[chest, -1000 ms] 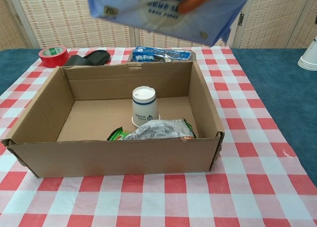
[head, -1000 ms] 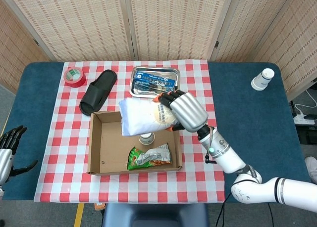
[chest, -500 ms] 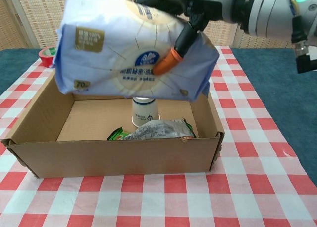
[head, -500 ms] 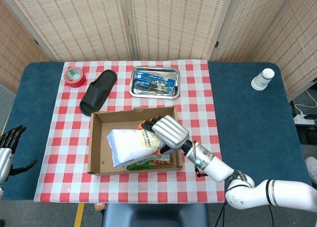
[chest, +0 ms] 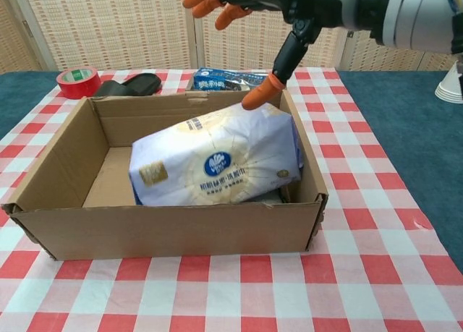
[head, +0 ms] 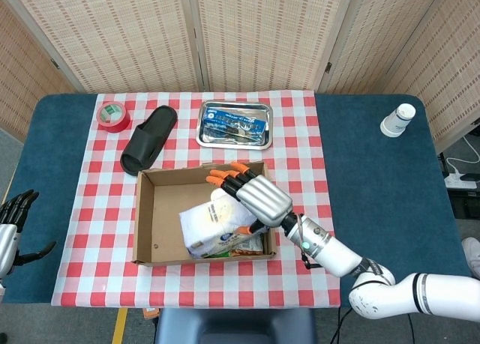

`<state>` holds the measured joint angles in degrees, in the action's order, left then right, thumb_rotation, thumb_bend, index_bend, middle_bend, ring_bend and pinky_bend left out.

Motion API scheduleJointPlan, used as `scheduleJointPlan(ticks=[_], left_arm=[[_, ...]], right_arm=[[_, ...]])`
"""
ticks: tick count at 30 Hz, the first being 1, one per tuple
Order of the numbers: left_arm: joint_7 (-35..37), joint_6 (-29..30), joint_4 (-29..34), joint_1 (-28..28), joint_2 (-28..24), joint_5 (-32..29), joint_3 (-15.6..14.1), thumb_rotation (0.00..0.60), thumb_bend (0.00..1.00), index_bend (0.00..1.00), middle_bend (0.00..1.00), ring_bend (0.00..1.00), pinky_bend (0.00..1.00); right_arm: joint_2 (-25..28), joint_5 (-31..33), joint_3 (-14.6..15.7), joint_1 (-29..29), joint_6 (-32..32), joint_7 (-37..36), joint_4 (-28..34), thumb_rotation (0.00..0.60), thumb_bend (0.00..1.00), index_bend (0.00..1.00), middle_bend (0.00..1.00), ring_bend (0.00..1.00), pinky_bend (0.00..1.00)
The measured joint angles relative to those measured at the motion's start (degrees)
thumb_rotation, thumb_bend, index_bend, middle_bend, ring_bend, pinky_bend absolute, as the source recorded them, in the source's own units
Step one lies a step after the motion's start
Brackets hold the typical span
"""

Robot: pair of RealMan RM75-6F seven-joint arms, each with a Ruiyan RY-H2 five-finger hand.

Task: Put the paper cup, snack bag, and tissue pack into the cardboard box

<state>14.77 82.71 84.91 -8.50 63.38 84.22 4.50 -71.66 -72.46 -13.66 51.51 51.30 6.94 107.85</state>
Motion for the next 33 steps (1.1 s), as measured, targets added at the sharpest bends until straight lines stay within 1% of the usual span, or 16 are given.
scheduleJointPlan(ticks=[4, 7, 10, 13, 16, 19, 22, 23, 26, 29, 31, 33], left_arm=[[0.0, -0.1, 0.0, 0.0, -0.1, -0.1, 0.0, 0.6, 0.18, 0.0, 0.0, 0.0, 0.08], [-0.1, -0.2, -0.1, 0.0, -0.1, -0.1, -0.1, 0.6, 0.18, 0.0, 0.0, 0.0, 0.08], [-0.3, -0.3, -0.2, -0.1, 0.1, 0.0, -0.1, 0.6, 0.18, 0.0, 0.0, 0.0, 0.08], [-0.6, -0.2, -0.2, 0.0, 0.2, 0.2, -0.1, 0.6, 0.18, 0.0, 0.0, 0.0, 0.08], [-0.9, 0.0, -0.2, 0.0, 0.3, 0.1, -0.1, 0.6, 0.18, 0.0, 0.0, 0.0, 0.08], [-1.5, 0.1, -0.1, 0.1, 0.4, 0.0, -0.1, 0.6, 0.18, 0.0, 0.0, 0.0, 0.08], [-2.0, 0.2, 0.0, 0.1, 0.6, 0.0, -0.1, 0.6, 0.18, 0.0, 0.0, 0.0, 0.08], [-2.2, 0.2, 0.0, 0.1, 0.6, 0.0, -0.1, 0.6, 0.18, 0.0, 0.0, 0.0, 0.08], [-2.4, 0.3, 0.0, 0.3, 0.6, -0.1, -0.1, 0.6, 0.18, 0.0, 0.0, 0.0, 0.08], [-2.4, 0.7, -0.1, 0.4, 0.6, -0.1, -0.1, 0.6, 0.18, 0.0, 0.0, 0.0, 0.08], [-2.3, 0.7, -0.3, 0.5, 0.7, -0.2, 0.0, 0.6, 0.18, 0.0, 0.0, 0.0, 0.08], [-2.5, 0.6, -0.5, 0.4, 0.8, -0.5, 0.1, 0.6, 0.18, 0.0, 0.0, 0.0, 0.08]], right_arm=[[1.3, -2.7, 0.6, -2.1, 3.0, -1.2, 0.1, 0.6, 0.0, 0.0, 0.0, 0.0, 0.0], [3.8, -4.9, 1.5, -4.8, 5.8, -2.4, 0.1, 0.6, 0.0, 0.0, 0.0, 0.0, 0.0], [6.9, -7.1, 3.0, -8.4, 9.1, -4.5, -0.3, 0.6, 0.0, 0.0, 0.0, 0.0, 0.0], [9.5, -8.9, 4.9, -12.4, 12.6, -8.0, -2.5, 0.6, 0.0, 0.0, 0.0, 0.0, 0.0], [11.1, -10.2, 6.8, -16.2, 15.9, -11.3, -6.6, 0.6, 0.0, 0.0, 0.0, 0.0, 0.0], [11.4, -11.4, 8.5, -19.9, 19.8, -13.4, -12.6, 0.6, 0.0, 0.0, 0.0, 0.0, 0.0], [10.4, -12.4, 9.7, -23.7, 24.4, -16.0, -20.3, 0.6, 0.0, 0.03, 0.0, 0.0, 0.0], [9.8, -12.6, 10.1, -25.2, 26.2, -17.2, -23.6, 0.6, 0.0, 0.05, 0.0, 0.0, 0.0], [7.7, -12.3, 11.1, -29.2, 29.2, -19.7, -32.4, 0.6, 0.0, 0.1, 0.0, 0.0, 0.0], [6.2, -10.1, 12.1, -33.9, 29.7, -20.8, -39.3, 0.6, 0.0, 0.1, 0.0, 0.0, 0.0], [6.0, -7.8, 12.5, -35.9, 28.9, -20.3, -41.0, 0.6, 0.0, 0.08, 0.0, 0.0, 0.0], [5.9, -5.5, 12.9, -37.2, 28.2, -18.8, -40.7, 0.6, 0.0, 0.06, 0.0, 0.0, 0.0]])
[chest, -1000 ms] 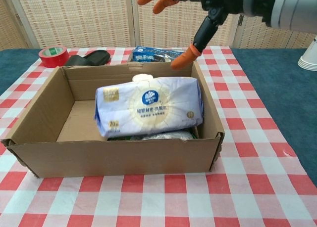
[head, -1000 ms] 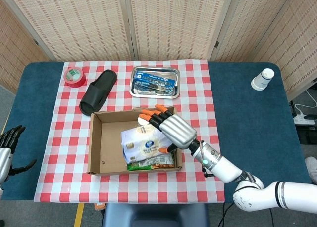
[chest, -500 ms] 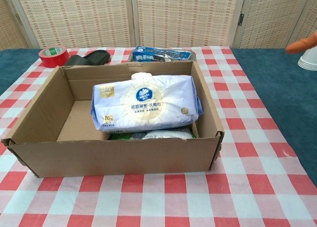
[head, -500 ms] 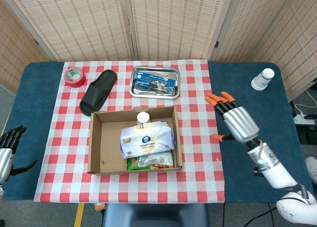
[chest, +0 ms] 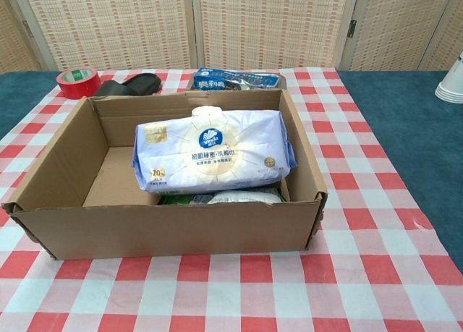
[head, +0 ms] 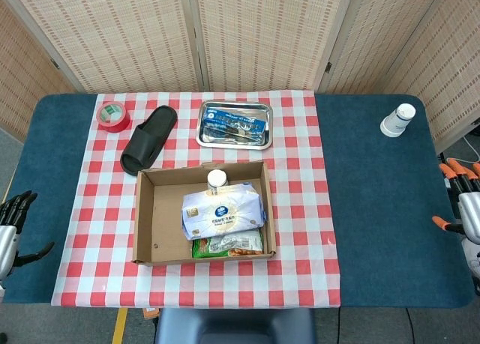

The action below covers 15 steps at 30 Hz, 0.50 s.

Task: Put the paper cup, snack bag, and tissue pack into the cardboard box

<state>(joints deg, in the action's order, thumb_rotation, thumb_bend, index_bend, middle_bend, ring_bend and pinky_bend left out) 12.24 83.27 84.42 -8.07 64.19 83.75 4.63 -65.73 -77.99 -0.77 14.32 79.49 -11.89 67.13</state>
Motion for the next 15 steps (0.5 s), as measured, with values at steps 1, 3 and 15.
scheduleJointPlan(ticks=[1, 3, 15], left_arm=[[-0.2, -0.2, -0.1, 0.0, 0.1, -0.1, 0.0, 0.6, 0.18, 0.0, 0.0, 0.0, 0.08], [-0.7, -0.8, -0.2, -0.2, 0.2, -0.6, 0.1, 0.6, 0.18, 0.0, 0.0, 0.0, 0.08], [-3.1, -1.5, -0.2, -0.5, 1.0, -1.6, 0.4, 0.6, 0.18, 0.0, 0.0, 0.0, 0.08]], right_arm=[[-0.1, 0.5, 0.1, -0.7, 0.0, 0.8, 0.5, 0.6, 0.0, 0.05, 0.0, 0.0, 0.0], [-0.4, 0.9, 0.3, -2.7, 0.9, 2.7, 1.4, 0.6, 0.0, 0.03, 0.0, 0.0, 0.0], [-0.2, -4.3, -0.5, -6.4, 9.5, 8.5, 4.2, 0.6, 0.0, 0.01, 0.0, 0.0, 0.0]])
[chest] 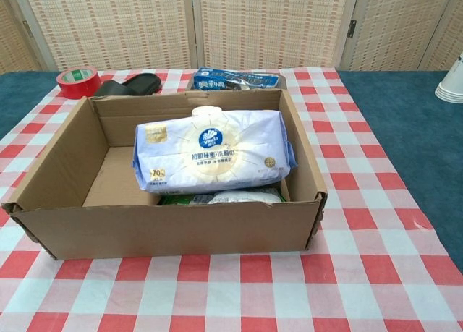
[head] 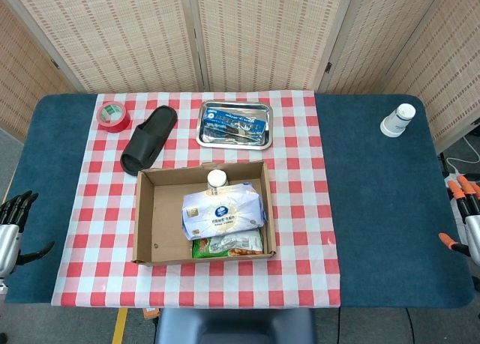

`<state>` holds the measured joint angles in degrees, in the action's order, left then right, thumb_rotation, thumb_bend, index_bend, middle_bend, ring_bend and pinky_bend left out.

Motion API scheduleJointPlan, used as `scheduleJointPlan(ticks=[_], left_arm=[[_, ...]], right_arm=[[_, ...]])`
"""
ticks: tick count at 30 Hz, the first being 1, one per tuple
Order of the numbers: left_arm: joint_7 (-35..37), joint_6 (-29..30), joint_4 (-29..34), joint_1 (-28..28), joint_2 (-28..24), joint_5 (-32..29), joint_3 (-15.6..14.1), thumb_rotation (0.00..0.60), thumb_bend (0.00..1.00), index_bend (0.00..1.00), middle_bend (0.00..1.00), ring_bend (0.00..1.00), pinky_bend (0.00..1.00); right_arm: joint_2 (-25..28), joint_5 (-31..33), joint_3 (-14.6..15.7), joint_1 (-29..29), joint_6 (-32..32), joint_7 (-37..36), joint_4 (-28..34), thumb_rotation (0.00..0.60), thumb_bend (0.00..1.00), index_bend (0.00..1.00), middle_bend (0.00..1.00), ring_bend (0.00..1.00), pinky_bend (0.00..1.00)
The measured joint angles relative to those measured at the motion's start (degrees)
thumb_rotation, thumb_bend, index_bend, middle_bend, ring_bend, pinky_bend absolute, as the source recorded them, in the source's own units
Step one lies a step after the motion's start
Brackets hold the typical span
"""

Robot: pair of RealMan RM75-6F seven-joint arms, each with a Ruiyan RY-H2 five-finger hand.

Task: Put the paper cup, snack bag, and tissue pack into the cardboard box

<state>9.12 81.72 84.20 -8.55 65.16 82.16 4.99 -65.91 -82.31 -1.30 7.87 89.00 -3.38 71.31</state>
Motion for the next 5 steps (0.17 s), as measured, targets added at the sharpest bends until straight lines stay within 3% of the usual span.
scheduleJointPlan(ticks=[5], left_arm=[[0.1, -0.5, -0.1, -0.3, 0.2, 0.3, -0.1, 0.6, 0.18, 0.0, 0.0, 0.0, 0.08]], right_arm=[[1.3, -1.4, -0.7, 0.3, -0.2, 2.1, 3.6, 0.6, 0.0, 0.01, 0.0, 0.0, 0.0]])
